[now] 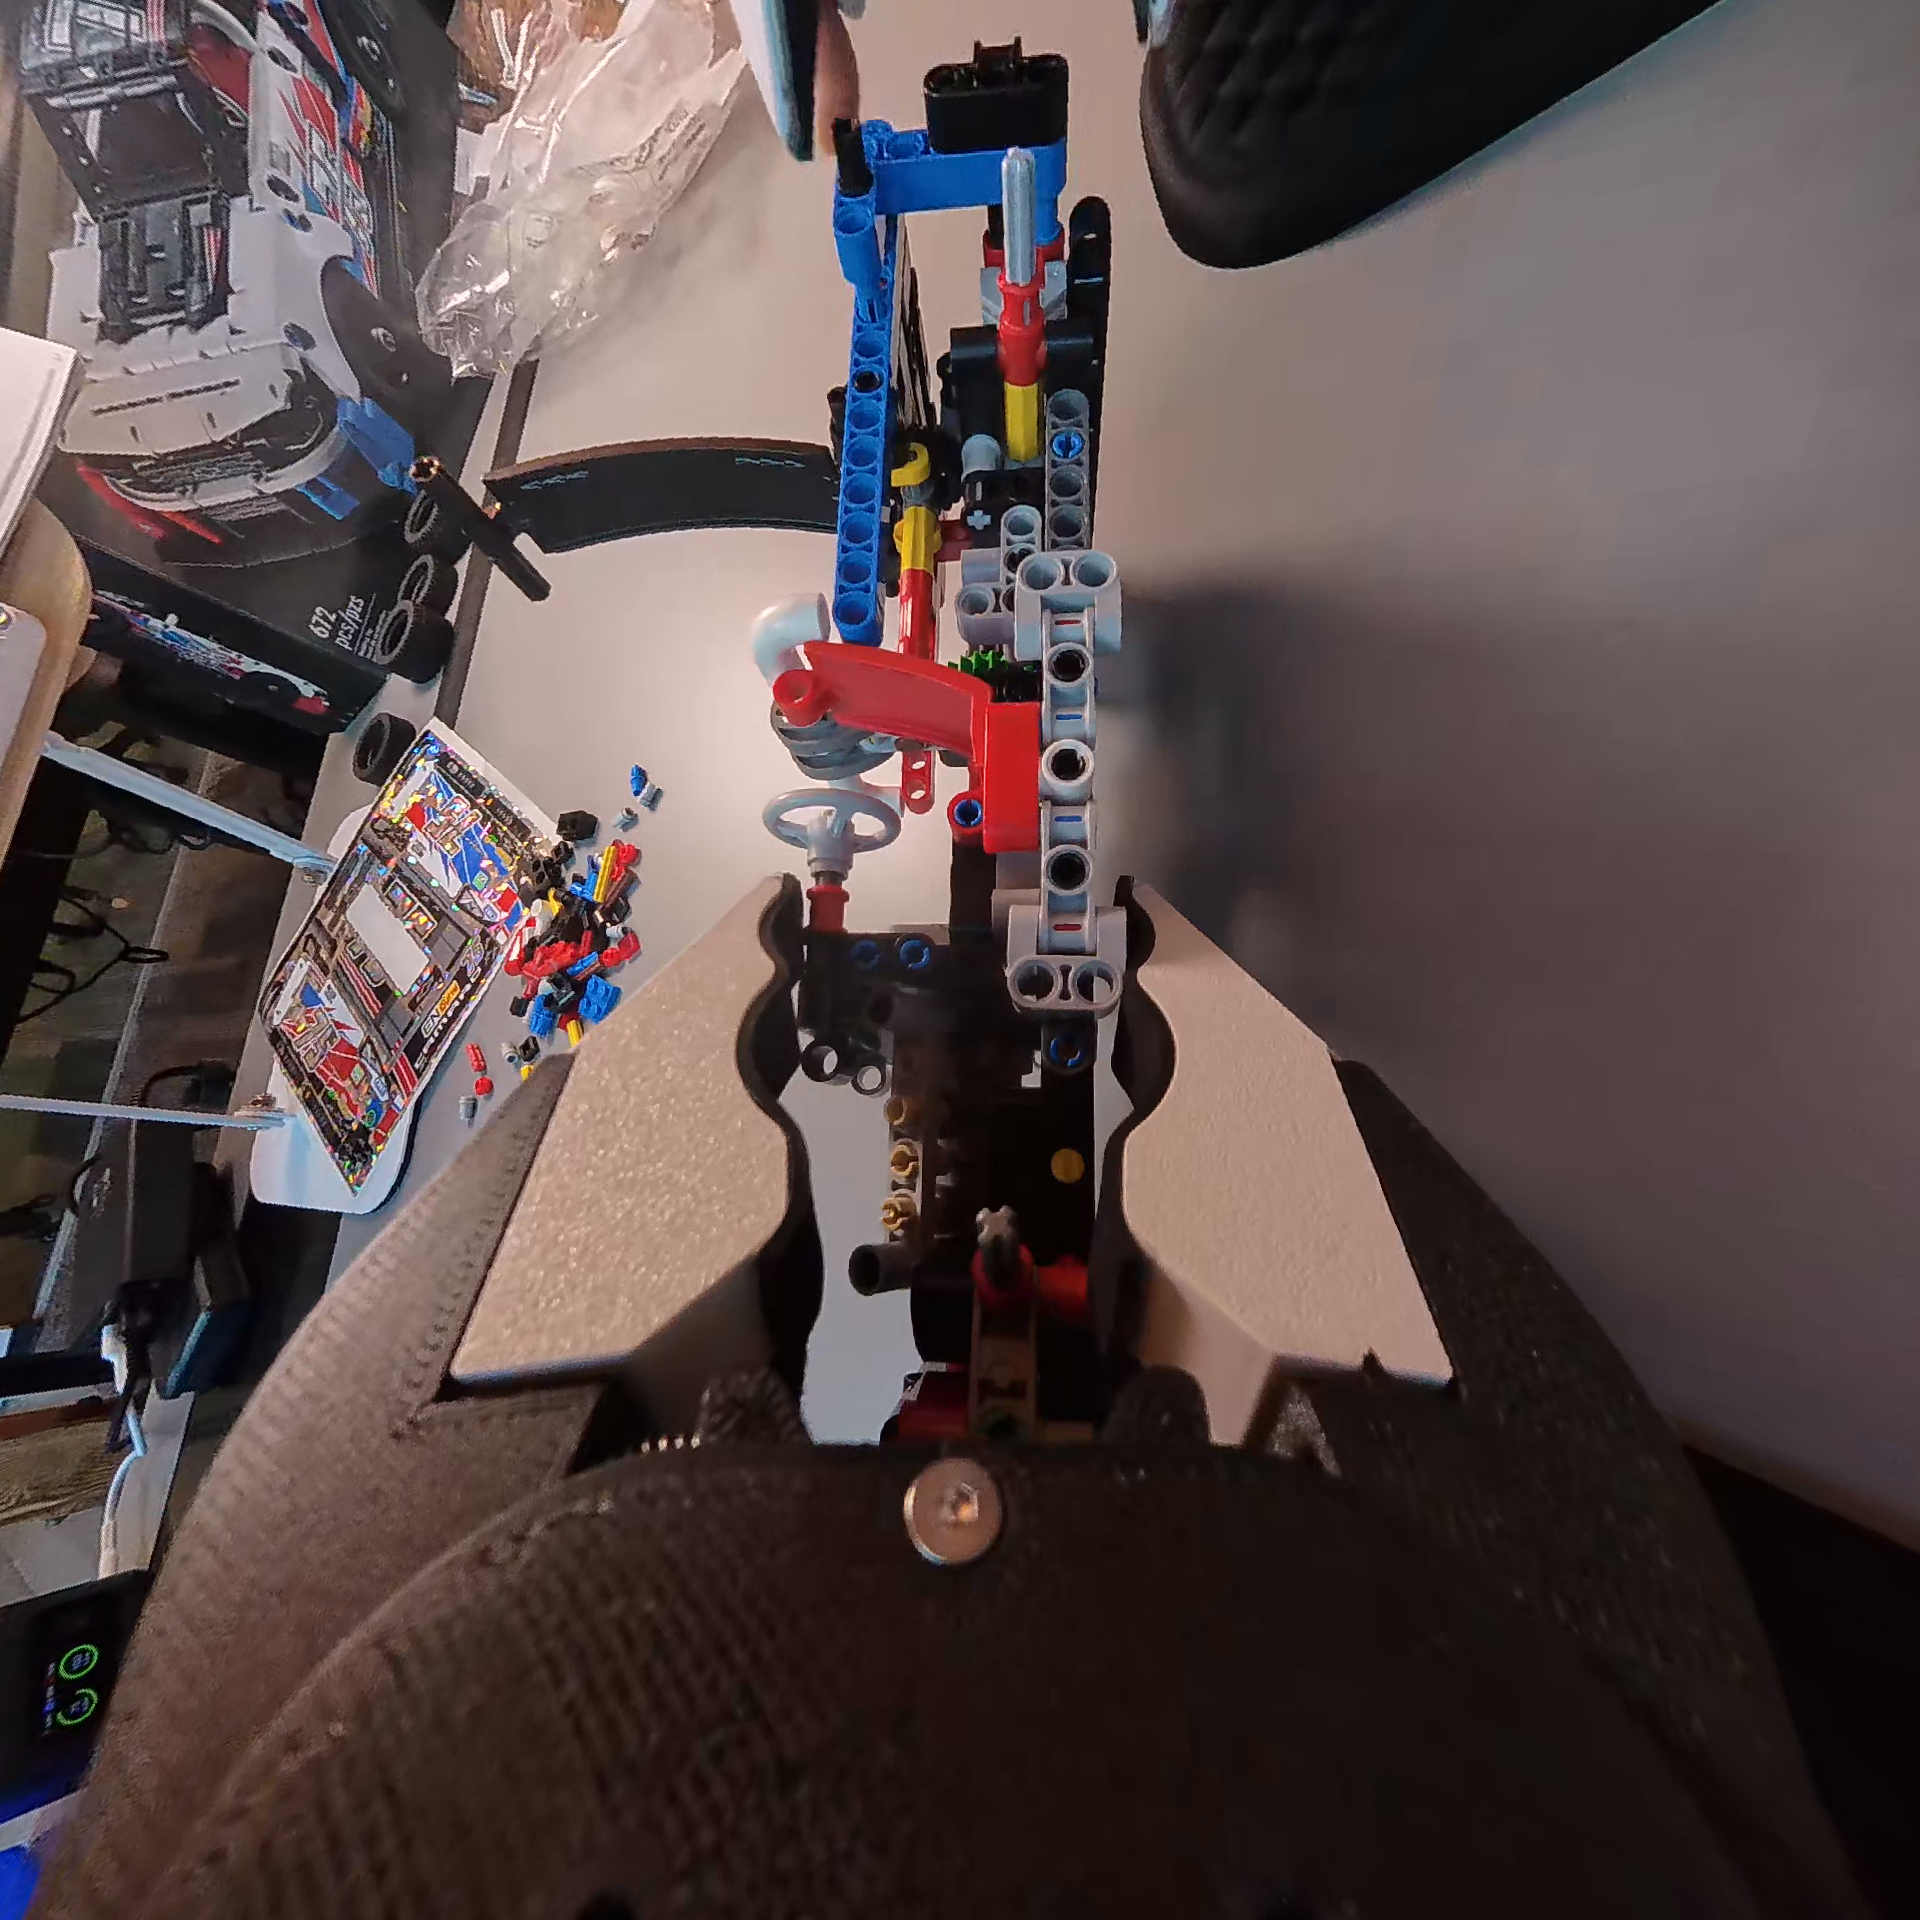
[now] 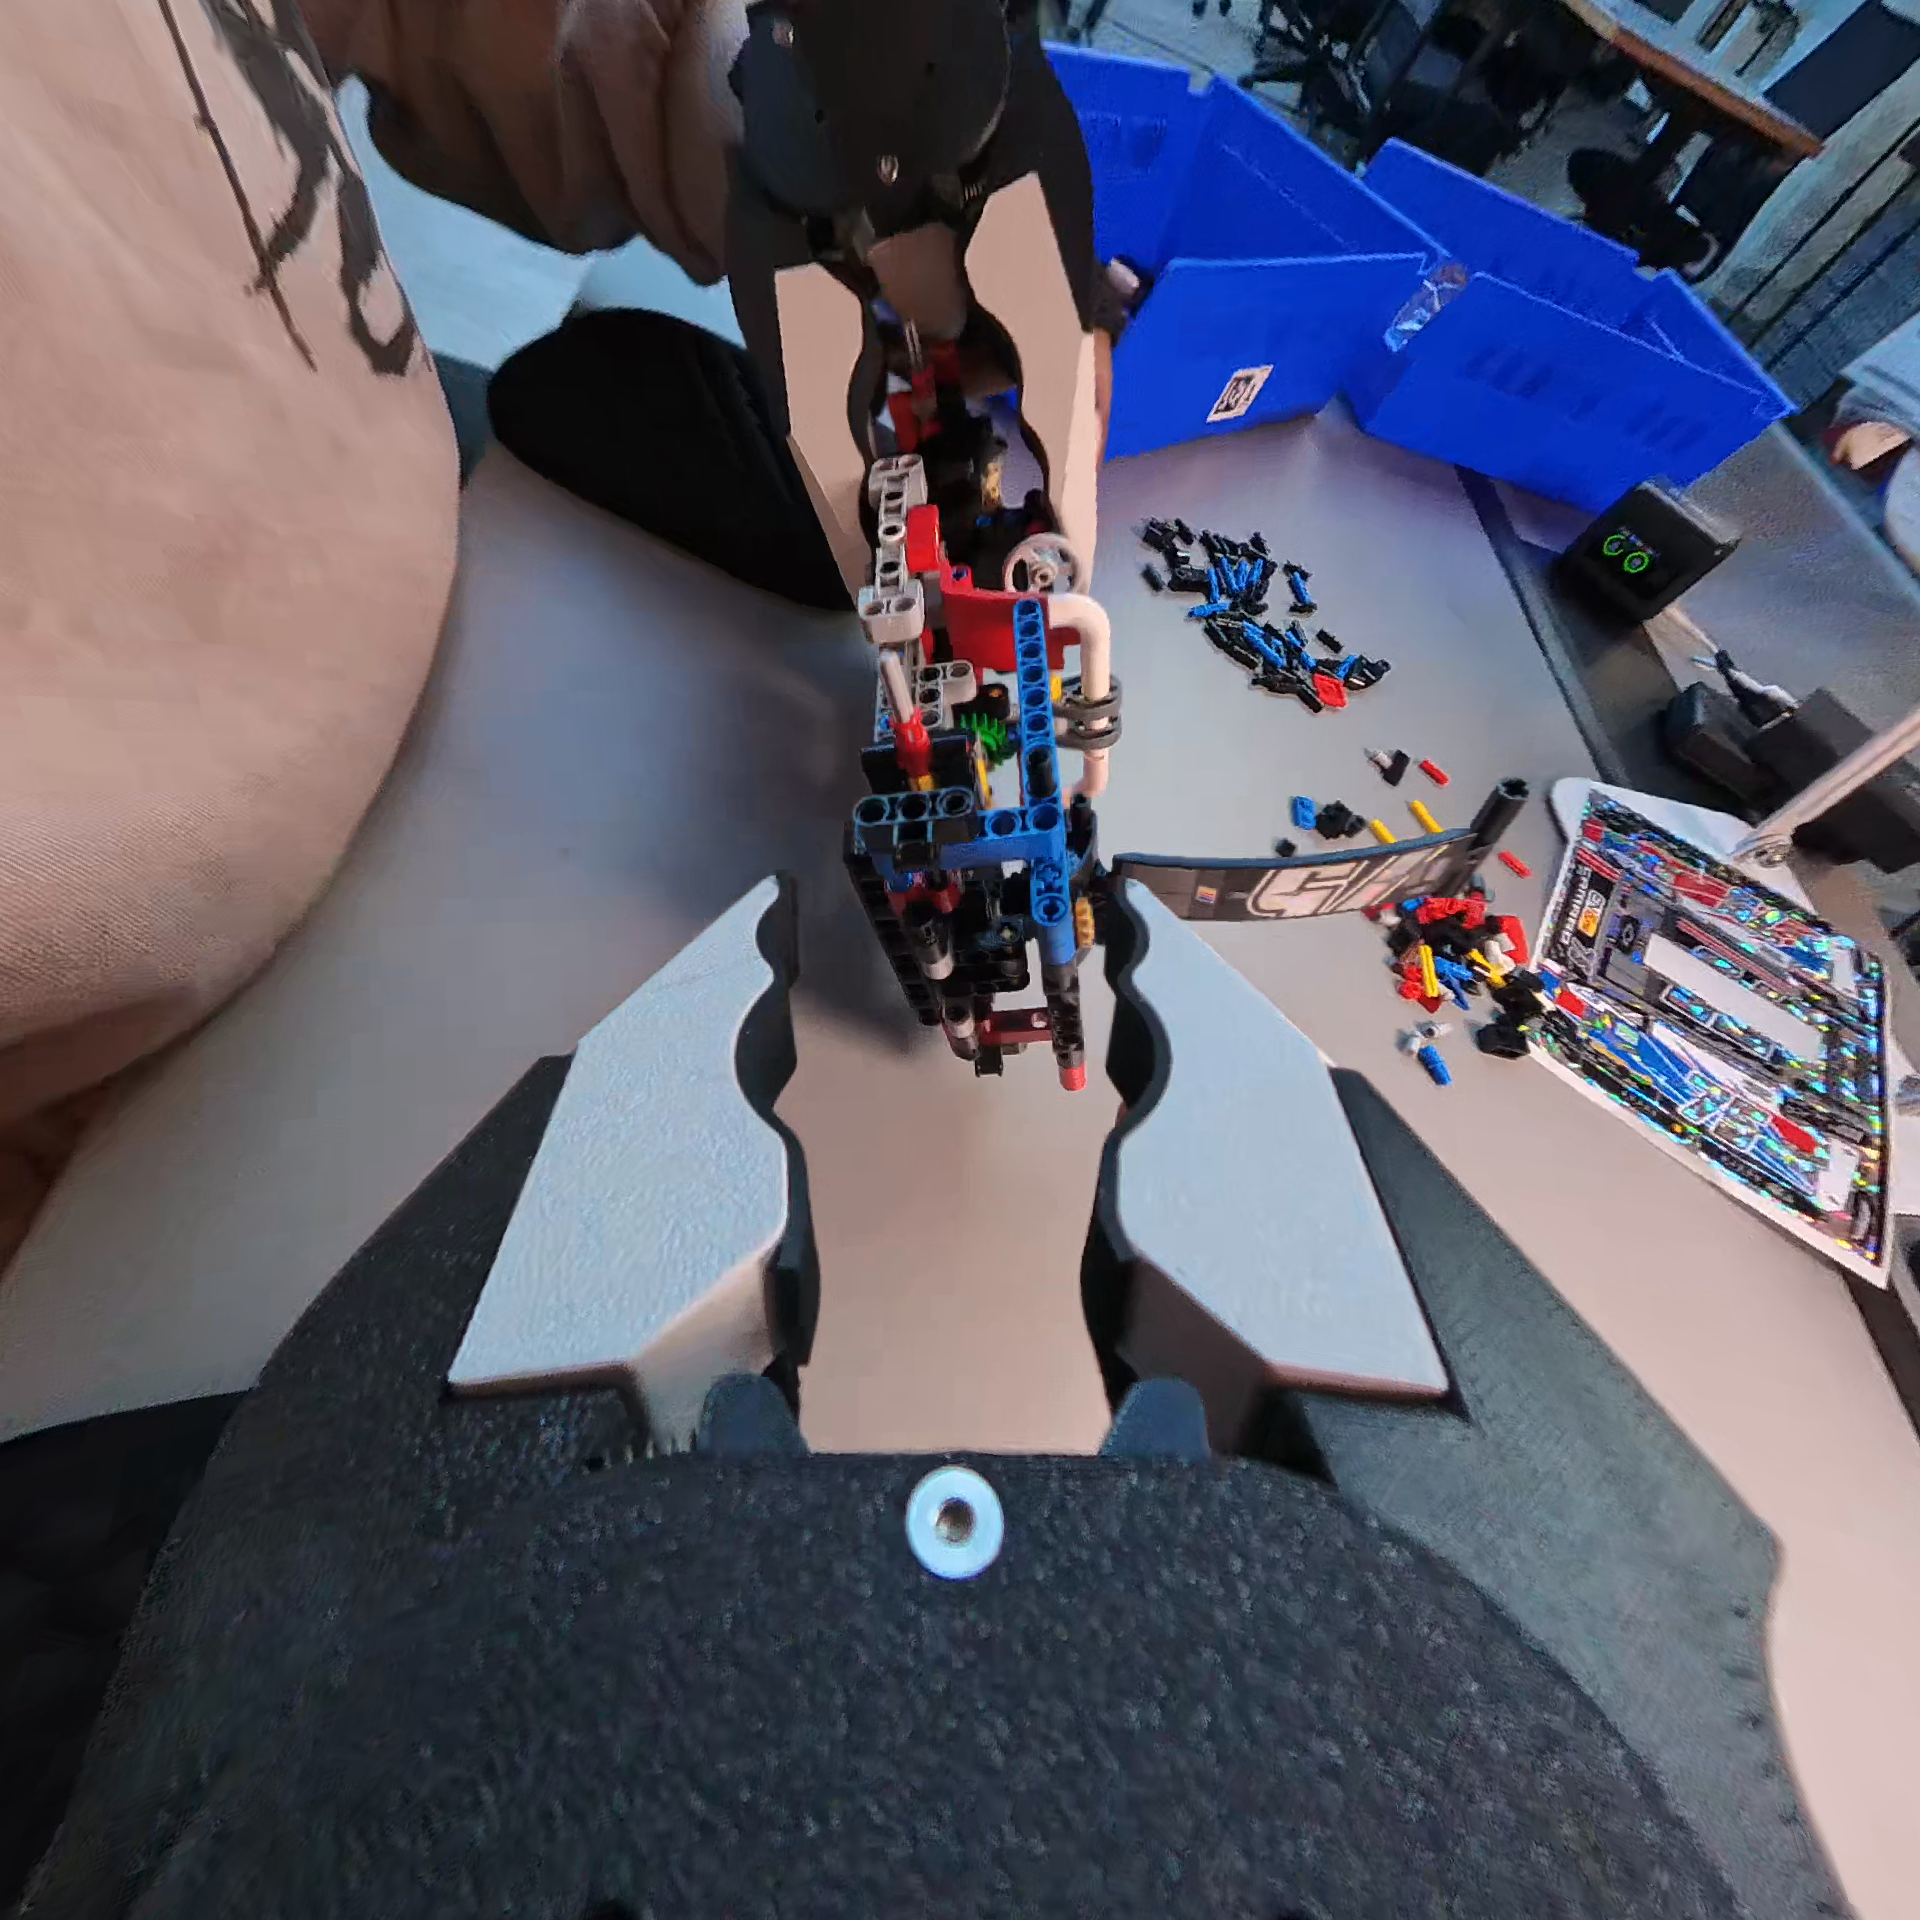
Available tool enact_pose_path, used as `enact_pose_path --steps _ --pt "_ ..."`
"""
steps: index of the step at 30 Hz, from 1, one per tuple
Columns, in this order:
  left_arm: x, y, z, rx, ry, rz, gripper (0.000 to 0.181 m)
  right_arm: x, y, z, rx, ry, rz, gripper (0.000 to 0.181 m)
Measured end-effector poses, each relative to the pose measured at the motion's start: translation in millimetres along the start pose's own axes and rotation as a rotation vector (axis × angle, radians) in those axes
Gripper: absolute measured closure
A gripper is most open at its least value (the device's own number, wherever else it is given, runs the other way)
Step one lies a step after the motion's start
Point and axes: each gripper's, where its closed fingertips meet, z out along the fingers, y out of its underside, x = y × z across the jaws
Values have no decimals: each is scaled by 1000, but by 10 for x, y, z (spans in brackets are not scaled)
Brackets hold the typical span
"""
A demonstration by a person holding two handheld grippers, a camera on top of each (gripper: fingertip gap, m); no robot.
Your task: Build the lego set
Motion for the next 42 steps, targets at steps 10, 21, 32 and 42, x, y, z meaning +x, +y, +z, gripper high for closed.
enact_pose_path --steps 10,21,32,42 --pt "-22 35 -4 6 5 -31 119 -42 -38 301 -48 -47 -68 120" --pt "-83 42 -6 17 5 -73 123 28 16 326 -41 -24 -35 134" --pt "-76 21 71 9 -71 -17 123 64 191 195 -42 178 193 127" --pt "196 200 355 -137 -93 71 103 1 595 268 -195 348 81 124"
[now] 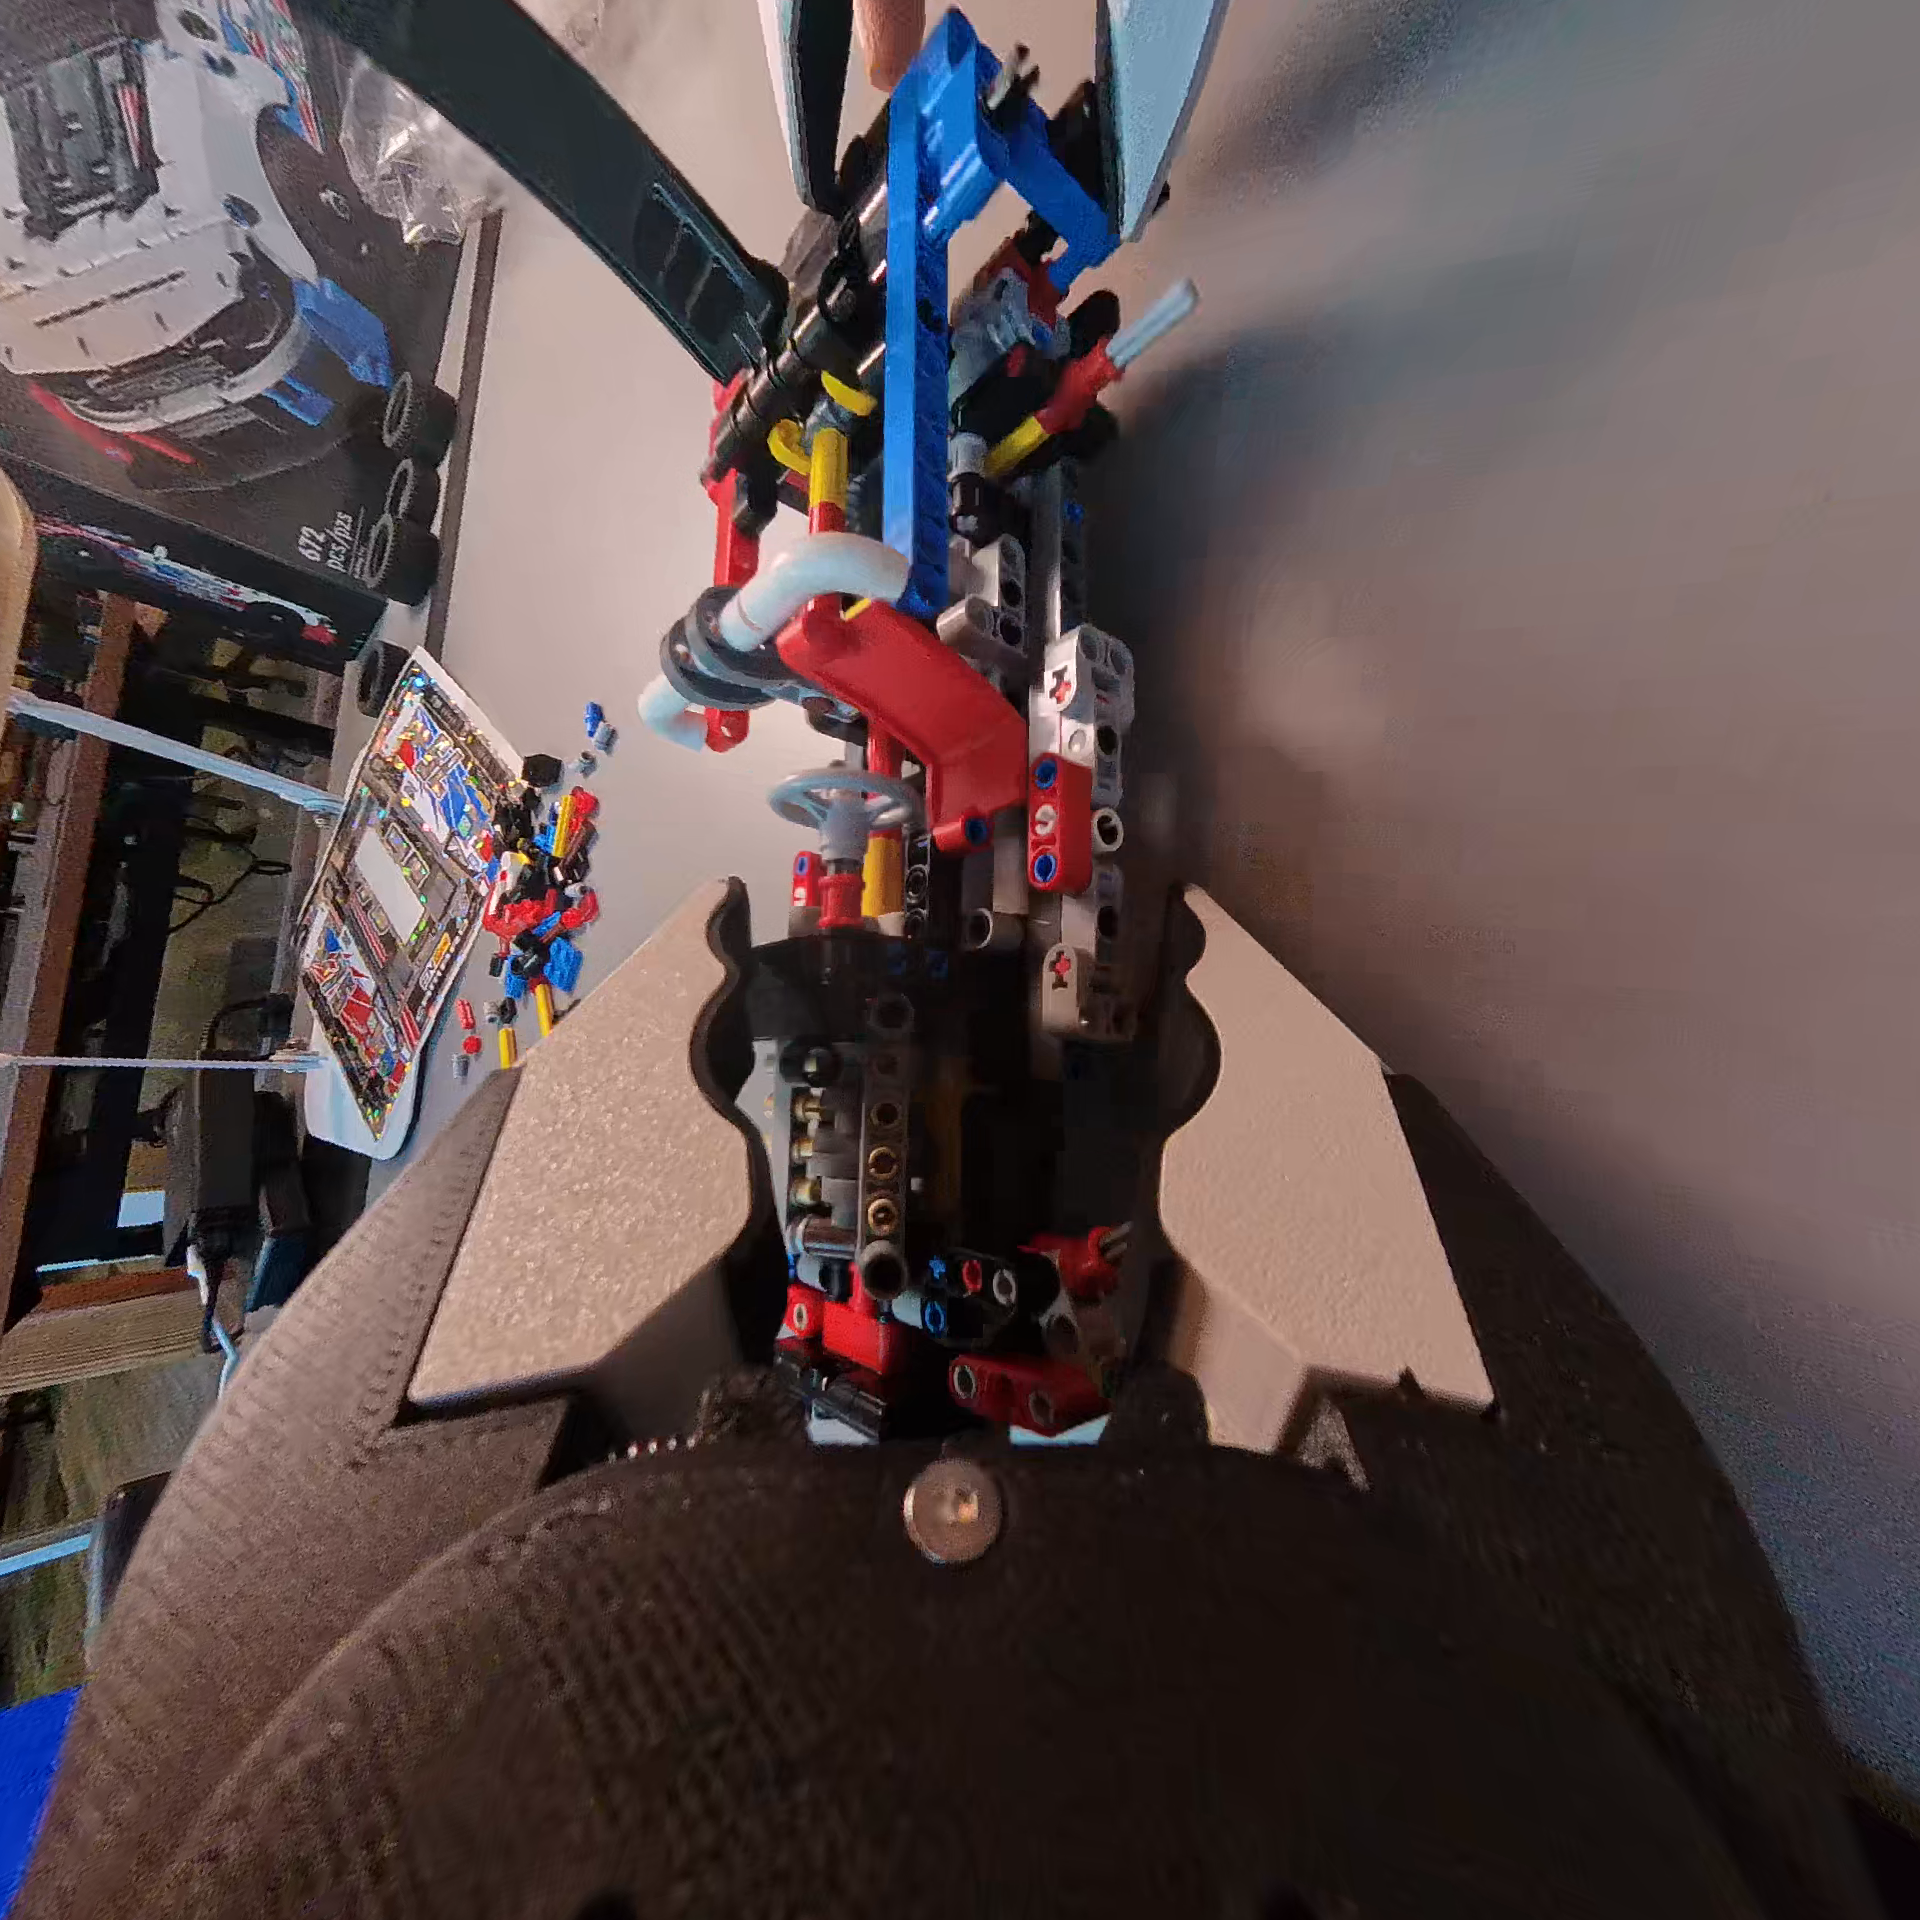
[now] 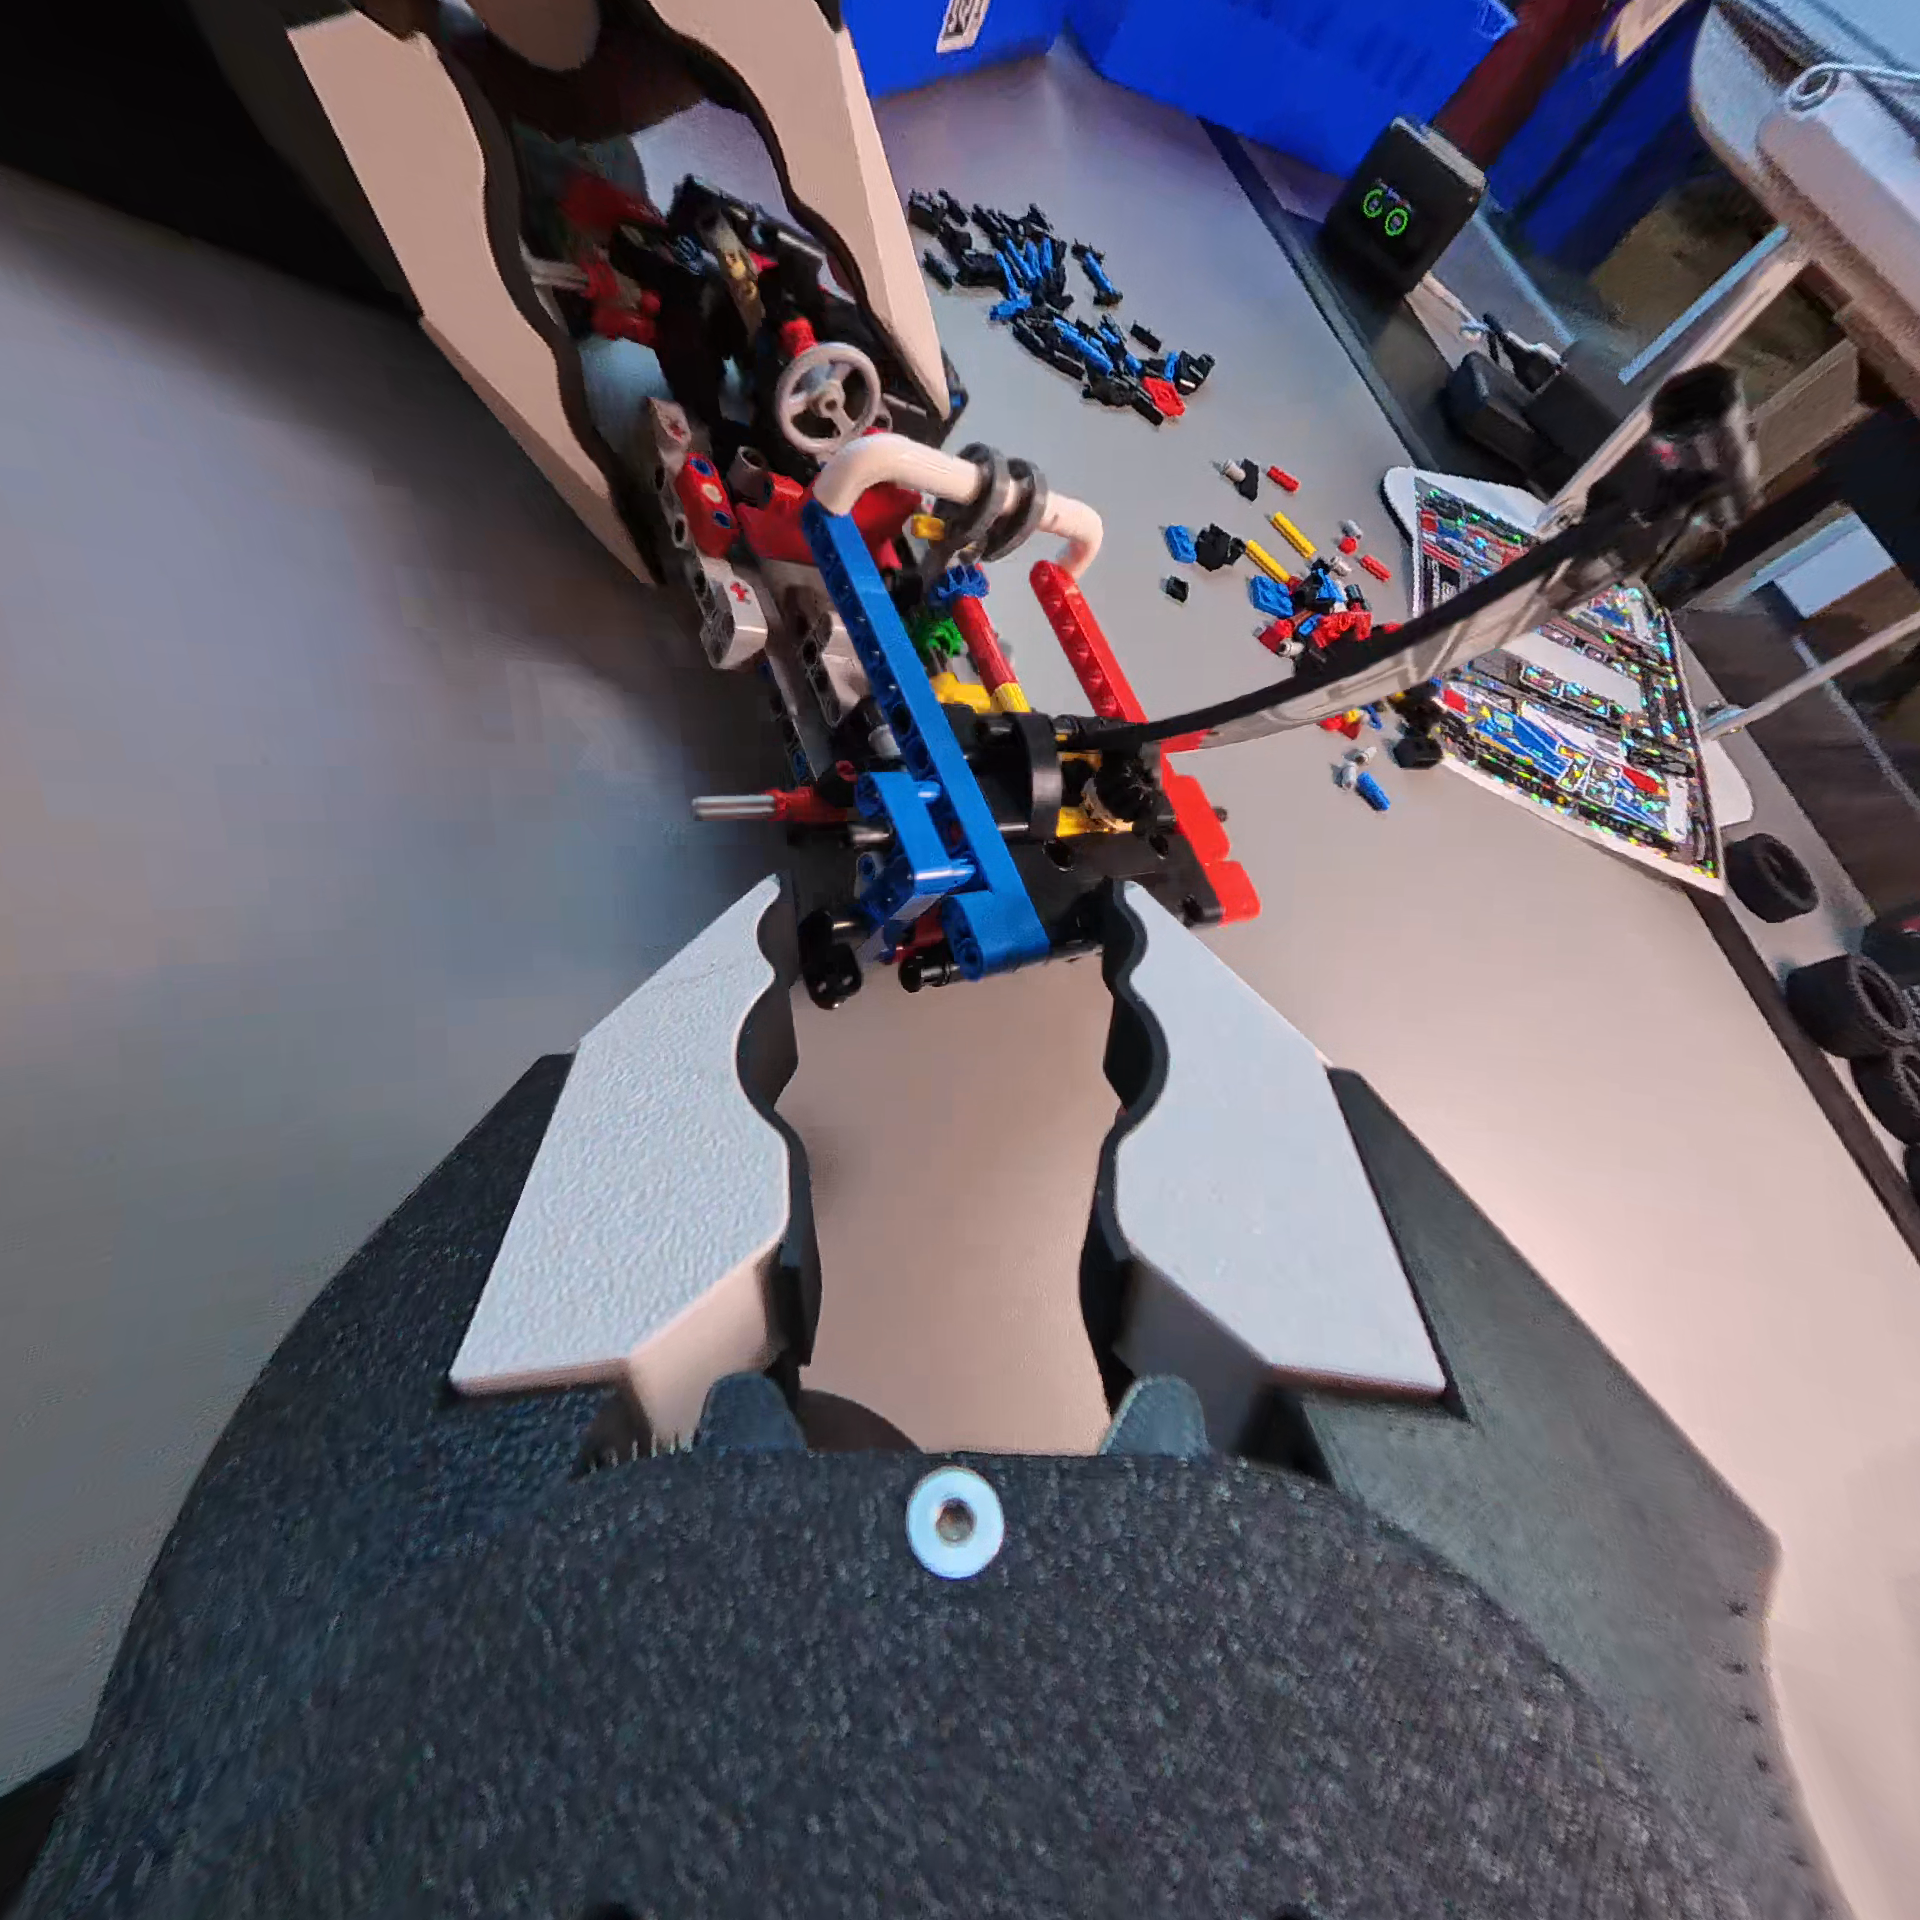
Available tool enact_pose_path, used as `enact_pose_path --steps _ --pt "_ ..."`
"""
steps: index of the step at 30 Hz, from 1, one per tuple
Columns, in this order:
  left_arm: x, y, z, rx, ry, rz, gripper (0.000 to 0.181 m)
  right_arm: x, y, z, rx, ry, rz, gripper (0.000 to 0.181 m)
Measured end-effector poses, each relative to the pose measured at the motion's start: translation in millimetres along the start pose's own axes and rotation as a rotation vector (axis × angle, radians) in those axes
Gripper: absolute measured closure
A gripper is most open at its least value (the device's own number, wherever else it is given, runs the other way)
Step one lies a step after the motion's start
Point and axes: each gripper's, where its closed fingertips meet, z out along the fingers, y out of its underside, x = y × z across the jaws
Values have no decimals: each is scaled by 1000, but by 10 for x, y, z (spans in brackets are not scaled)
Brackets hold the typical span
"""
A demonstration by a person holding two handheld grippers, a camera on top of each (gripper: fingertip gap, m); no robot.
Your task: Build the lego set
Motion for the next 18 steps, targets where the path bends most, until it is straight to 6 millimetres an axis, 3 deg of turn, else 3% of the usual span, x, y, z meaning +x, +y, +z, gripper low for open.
enact_pose_path --steps 2,6,10,12,15,18 --pt "29 2 0 -2 9 -8 107 -25 65 33 -45 25 -57 124" --pt "28 31 -64 -5 49 -56 96 -80 48 29 -36 22 -77 124" --pt "-99 -207 -265 145 175 -309 97 -11 -48 -115 46 -38 37 119" --pt "-197 -401 -278 209 246 -415 94 68 -39 -157 53 -88 84 106" --pt "-281 -677 -33 206 331 -453 81 140 75 -64 -4 -216 145 72" --pt "-239 -773 380 78 411 -420 65 225 117 78 -37 -297 155 61"
